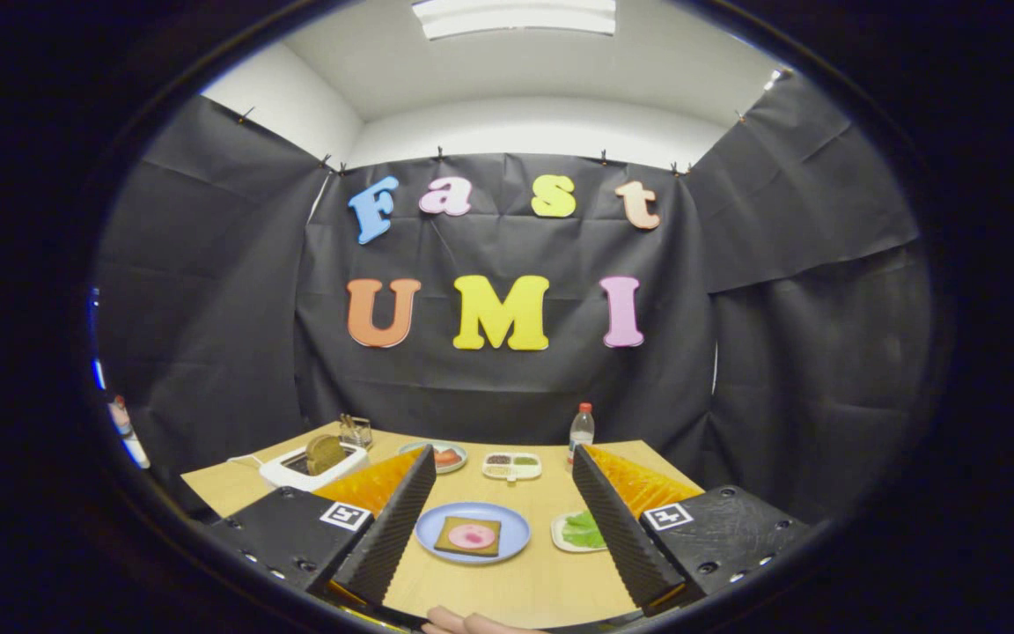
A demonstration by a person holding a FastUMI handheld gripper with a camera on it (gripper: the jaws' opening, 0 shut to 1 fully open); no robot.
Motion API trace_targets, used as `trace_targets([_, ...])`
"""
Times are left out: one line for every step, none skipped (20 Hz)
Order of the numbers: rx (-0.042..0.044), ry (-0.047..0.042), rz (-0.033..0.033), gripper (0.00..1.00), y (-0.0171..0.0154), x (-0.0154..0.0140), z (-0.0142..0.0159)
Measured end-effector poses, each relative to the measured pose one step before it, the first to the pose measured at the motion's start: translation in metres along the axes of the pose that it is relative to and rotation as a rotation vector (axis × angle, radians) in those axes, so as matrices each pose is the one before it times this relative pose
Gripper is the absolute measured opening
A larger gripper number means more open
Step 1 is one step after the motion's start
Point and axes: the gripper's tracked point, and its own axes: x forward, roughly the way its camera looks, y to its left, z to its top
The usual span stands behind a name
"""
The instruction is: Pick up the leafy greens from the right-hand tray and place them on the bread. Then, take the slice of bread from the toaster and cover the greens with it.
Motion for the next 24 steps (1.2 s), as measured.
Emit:
trace_targets([0.00386,-0.00072,-0.00134,0.96,-0.00105,0.00277,-0.00158])
trace_targets([0.00365,-0.00107,0.00346,0.96,-0.00069,0.00271,-0.00214])
trace_targets([0.00023,0.00074,0.00161,0.96,-0.00119,0.00288,-0.00271])
trace_targets([-0.00224,0.00498,-0.00760,0.96,-0.00349,0.00517,-0.00321])
trace_targets([-0.00048,0.00986,-0.01189,0.96,-0.00680,0.00653,-0.00543])
trace_targets([0.00091,0.01095,-0.01143,0.96,-0.00535,0.00649,-0.00435])
trace_targets([0.00222,0.01077,-0.00662,0.96,-0.00506,0.00678,-0.00467])
trace_targets([0.00077,0.01272,-0.00879,0.96,-0.00627,0.00776,-0.00561])
trace_targets([-0.00191,0.01774,-0.00598,0.96,-0.00714,0.00811,-0.00790])
trace_targets([0.00106,0.01466,-0.00931,0.96,-0.00747,0.00774,-0.00634])
trace_targets([0.00349,0.01269,-0.00723,0.96,-0.00893,0.00900,-0.00569])
trace_targets([0.00441,0.01392,-0.00817,0.96,-0.00790,0.00758,-0.00445])
trace_targets([0.00578,0.01669,-0.01231,0.96,-0.00956,0.00920,-0.00732])
trace_targets([0.00277,0.01519,-0.01329,0.96,-0.00993,0.01004,-0.00731])
trace_targets([-0.00339,0.01205,-0.01262,0.96,-0.01012,0.00990,-0.00509])
trace_targets([-0.00996,0.01079,-0.01490,0.96,-0.01024,0.00968,-0.00416])
trace_targets([-0.01425,0.01116,-0.01782,0.96,-0.01156,0.01068,-0.00512])
trace_targets([-0.01445,0.01313,-0.01845,0.96,-0.01128,0.01117,-0.00484])
trace_targets([-0.00736,0.01441,-0.01324,0.96,-0.01057,0.01178,-0.00620])
trace_targets([0.00278,0.01550,-0.00776,0.97,-0.00894,0.01086,-0.00509])
trace_targets([0.01327,0.01997,-0.00253,0.97,-0.00800,0.01093,-0.00499])
trace_targets([0.01436,0.02020,-0.00146,0.96,-0.00652,0.01011,-0.00511])
trace_targets([0.01326,0.02099,0.00006,0.96,-0.00737,0.01061,-0.00659])
trace_targets([0.00821,0.02022,0.00666,0.96,-0.00421,0.01090,-0.00497])
